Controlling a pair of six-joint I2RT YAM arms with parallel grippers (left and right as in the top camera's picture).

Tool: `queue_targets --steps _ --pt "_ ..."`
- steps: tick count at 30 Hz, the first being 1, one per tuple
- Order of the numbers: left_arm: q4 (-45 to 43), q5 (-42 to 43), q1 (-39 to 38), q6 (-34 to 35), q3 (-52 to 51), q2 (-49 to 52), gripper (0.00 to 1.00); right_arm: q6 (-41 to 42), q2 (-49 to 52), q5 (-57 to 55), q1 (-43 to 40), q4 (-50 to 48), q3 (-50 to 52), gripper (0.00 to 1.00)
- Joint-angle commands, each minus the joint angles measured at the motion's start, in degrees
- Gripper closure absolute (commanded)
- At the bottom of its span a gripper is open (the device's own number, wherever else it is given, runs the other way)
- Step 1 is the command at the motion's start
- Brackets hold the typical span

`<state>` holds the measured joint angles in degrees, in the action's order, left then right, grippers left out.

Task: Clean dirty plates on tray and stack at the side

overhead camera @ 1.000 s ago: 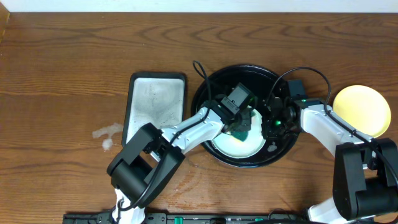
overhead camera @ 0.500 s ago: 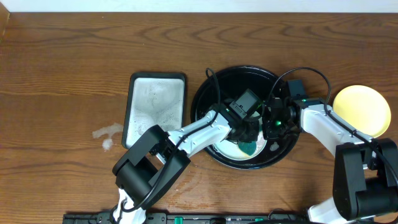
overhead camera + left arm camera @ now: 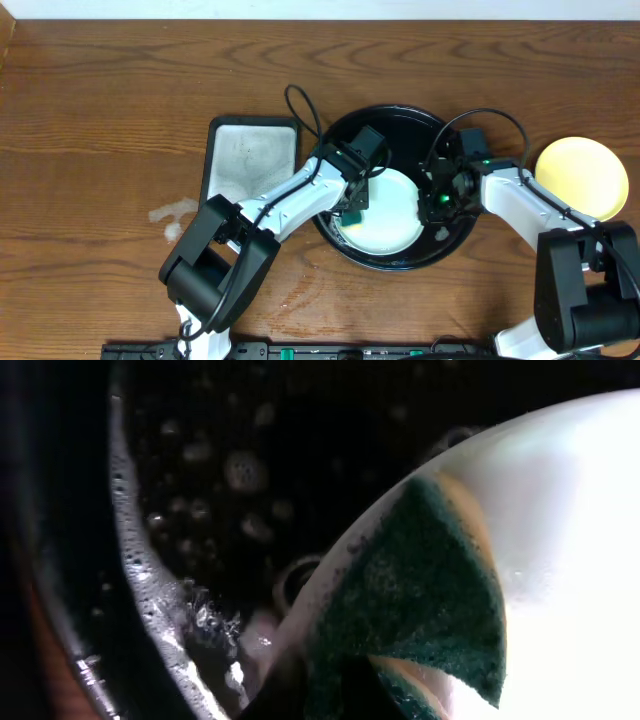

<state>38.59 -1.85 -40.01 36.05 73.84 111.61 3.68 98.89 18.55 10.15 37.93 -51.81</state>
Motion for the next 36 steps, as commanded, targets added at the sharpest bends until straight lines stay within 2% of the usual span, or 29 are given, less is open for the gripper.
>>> queue_targets --steps 1,3,7,10,12,16,19,22,25,28,33,34,36 --pt "2.8 -20.5 2.5 -3.2 -3.0 1.8 0.92 -2.1 1.9 -8.0 -0.6 1.1 1.9 0.99" --pt "2.8 -18.7 1.7 -3.3 -2.8 1.3 0.92 -2.1 1.9 -8.0 -0.6 1.1 1.9 0.99" --pt "2.3 -8.3 0.8 -3.2 -1.9 -1.9 0.92 -2.1 1.9 -8.0 -0.6 1.1 1.9 0.99" --pt "1.4 1.6 1.0 -3.2 -1.3 -7.3 0.92 -2.0 1.9 -8.0 -0.7 1.1 1.9 0.99" --pt "1.2 4.6 1.5 -3.3 -1.3 -12.2 0.93 -2.0 1.9 -8.0 -0.9 1.0 1.9 0.99" --pt "3.9 4.3 3.0 -6.0 -1.3 -22.3 0.93 -0.7 1.9 -8.2 -1.3 0.0 1.9 0.99" --pt "8.9 0.2 5.6 -8.0 -1.3 -28.2 0.93 1.2 1.9 -8.2 -1.4 -2.0 1.9 0.99" --pt "15.0 -5.3 9.3 -8.0 -1.6 -31.3 0.93 3.7 1.9 -8.2 -1.4 -4.2 1.8 0.99" --pt "18.0 -6.3 14.3 -9.0 -3.5 -31.9 0.92 5.4 0.2 -8.2 -1.4 -3.1 0.9 0.98" --pt "16.4 -6.0 18.7 -10.4 -7.9 -31.4 0.92 6.1 -4.7 -9.5 -0.8 -1.0 0.8 0.99" --pt "8.3 1.4 24.7 -13.1 -16.8 -29.7 0.92 6.6 -16.6 -20.4 3.8 4.0 0.8 0.99" --pt "7.0 2.8 25.7 -13.1 -18.2 -29.6 0.89 6.6 -18.9 -23.0 5.4 5.0 0.8 0.99" --pt "5.4 5.0 27.6 -13.2 -19.6 -29.6 0.75 7.8 -23.3 -28.7 8.8 6.8 0.8 0.99"
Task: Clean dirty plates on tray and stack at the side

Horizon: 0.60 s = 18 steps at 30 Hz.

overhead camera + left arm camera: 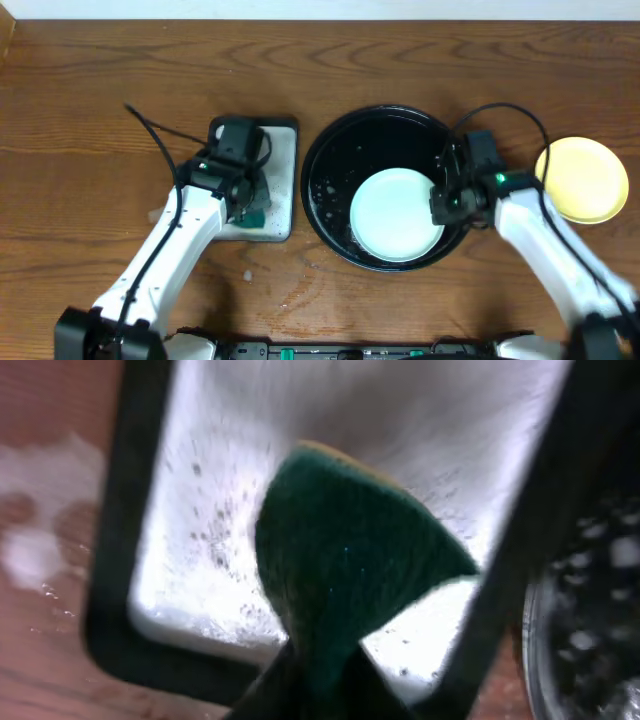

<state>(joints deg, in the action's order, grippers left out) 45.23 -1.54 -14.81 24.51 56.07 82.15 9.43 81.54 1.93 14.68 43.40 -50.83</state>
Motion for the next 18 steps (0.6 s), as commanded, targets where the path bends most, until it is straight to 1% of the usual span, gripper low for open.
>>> queue_targets --steps 1,3,6,10,12,16,18 --pt "-1.3 5.3 3.2 -1.6 -1.8 -0.2 0.7 2.8 -8.2 -15.5 6.1 1.9 -0.2 0.99" --pt "-1.5 6.2 4.4 -1.6 -1.8 -0.6 0.61 3.0 -11.2 -20.2 8.9 2.1 -0.2 0.99" --pt "-1.5 7.4 5.4 -2.3 -1.7 -2.3 0.55 3.0 -15.0 -27.8 12.6 2.1 -0.2 0.99" --pt "-1.4 8.9 5.5 -3.8 -1.7 -6.6 0.5 3.0 -18.2 -36.2 16.9 2.0 -0.2 0.99" --pt "-1.3 9.1 5.5 -3.8 -1.7 -9.6 0.46 3.0 -19.0 -38.8 19.4 1.9 -0.2 0.99" --pt "-0.5 9.6 5.5 -3.8 -1.7 -16.1 0.35 3.0 -19.4 -45.3 24.8 1.9 -0.2 0.99" --pt "0.3 10.1 5.5 -3.7 -1.7 -19.1 0.32 3.0 -19.4 -48.9 28.0 1.9 -0.2 0.99"
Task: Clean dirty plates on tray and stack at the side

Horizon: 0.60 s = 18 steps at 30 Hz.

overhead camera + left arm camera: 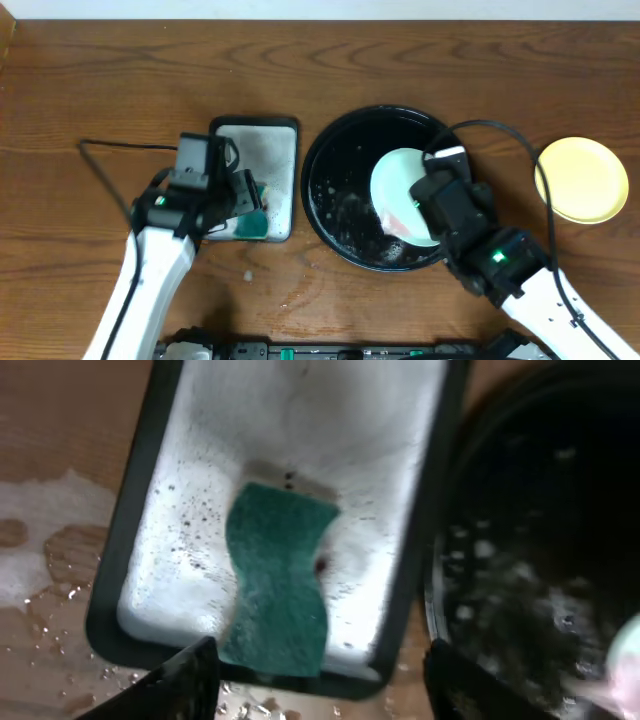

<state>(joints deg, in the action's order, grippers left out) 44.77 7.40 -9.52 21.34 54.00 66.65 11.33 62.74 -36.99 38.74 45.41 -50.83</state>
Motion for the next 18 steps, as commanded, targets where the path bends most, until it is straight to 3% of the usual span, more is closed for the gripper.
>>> queue_targets --steps 1,7,18 --pt "1.4 1.2 0.2 -0.5 0.3 -5.1 0.3 1.1 -0.6 -12.2 5.5 -0.1 -0.2 0.99" --pt "3.0 1.0 0.2 -0.6 0.3 -9.7 0.18 1.5 -0.6 -25.7 14.4 -0.1 -0.2 0.99" --pt "2.9 1.0 0.2 -0.5 0.3 -9.7 0.18 -3.2 -0.6 -32.3 23.1 -0.1 -0.2 0.99"
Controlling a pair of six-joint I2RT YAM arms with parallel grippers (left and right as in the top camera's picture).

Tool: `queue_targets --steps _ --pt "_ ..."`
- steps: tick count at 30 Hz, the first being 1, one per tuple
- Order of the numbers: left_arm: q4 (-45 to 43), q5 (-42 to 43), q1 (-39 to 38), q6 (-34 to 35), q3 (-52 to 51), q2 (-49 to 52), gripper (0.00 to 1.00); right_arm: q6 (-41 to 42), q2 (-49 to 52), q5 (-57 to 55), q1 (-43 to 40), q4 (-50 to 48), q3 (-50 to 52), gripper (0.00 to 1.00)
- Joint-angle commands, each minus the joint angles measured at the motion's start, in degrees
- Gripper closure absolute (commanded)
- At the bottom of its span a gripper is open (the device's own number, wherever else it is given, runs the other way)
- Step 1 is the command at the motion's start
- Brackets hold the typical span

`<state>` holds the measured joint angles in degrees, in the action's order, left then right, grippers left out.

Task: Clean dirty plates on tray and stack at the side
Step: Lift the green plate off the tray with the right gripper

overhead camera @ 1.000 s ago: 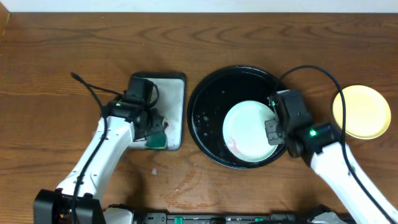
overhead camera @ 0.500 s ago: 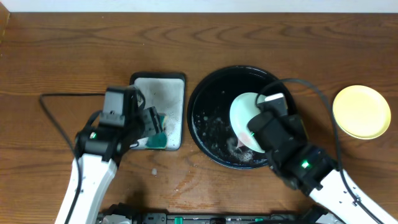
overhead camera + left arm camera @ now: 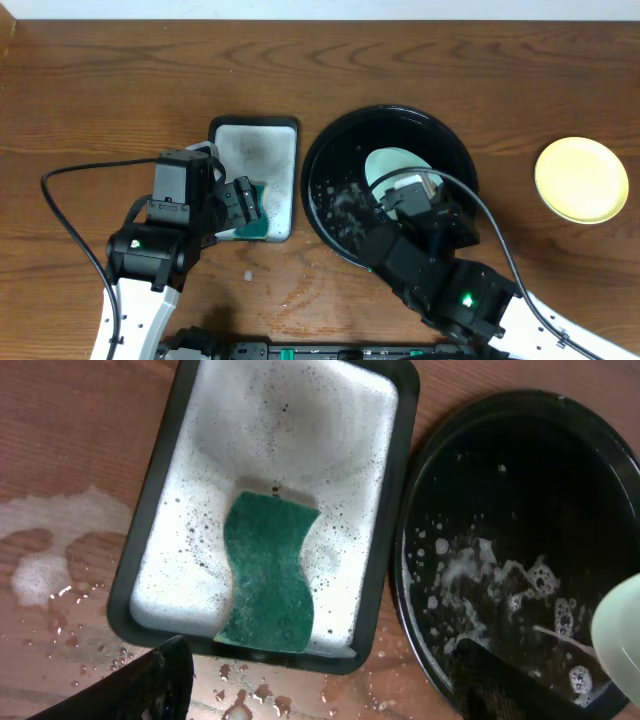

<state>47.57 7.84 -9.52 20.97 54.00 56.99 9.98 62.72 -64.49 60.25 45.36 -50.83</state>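
Note:
The green sponge (image 3: 268, 575) lies flat in the soapy rectangular tray (image 3: 190, 480). My left gripper (image 3: 320, 700) hangs open above the tray's near edge with nothing between its fingers (image 3: 150, 680); overhead it (image 3: 243, 205) sits just left of the sponge (image 3: 256, 222). The white plate (image 3: 392, 163) is lifted and tilted over the black round basin (image 3: 330, 160). My right gripper (image 3: 408, 192) holds its near edge, and the raised right arm covers much of it. The plate's rim (image 3: 620, 630) shows at the right of the left wrist view.
A yellow plate (image 3: 582, 178) rests on the table at the far right. Foamy water lies in the basin (image 3: 480, 575). Soap suds and drops wet the wood (image 3: 40, 550) left of and in front of the tray.
My left gripper has risen a little higher above the tray, still open. My right arm has come up closer to the overhead camera with the white plate, hiding more of the plate.
My left gripper held the sponge against the white plate in the basin while the right gripper steadied the plate. Then the left carried the sponge over the soapy tray. Then the sponge lay in the tray with the left gripper open, and the right held the plate lifted.

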Motion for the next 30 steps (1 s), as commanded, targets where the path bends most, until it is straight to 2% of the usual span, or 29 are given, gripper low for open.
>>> queue_targets --steps 1,30 --pt "0.1 0.5 0.2 -0.2 0.3 0.0 0.18 -2.2 -0.6 -4.8 2.0 -0.1 -0.2 0.99" --pt "0.1 0.5 0.2 -0.2 0.3 0.0 0.17 -2.4 -0.5 -5.6 2.6 0.7 -0.2 0.99"
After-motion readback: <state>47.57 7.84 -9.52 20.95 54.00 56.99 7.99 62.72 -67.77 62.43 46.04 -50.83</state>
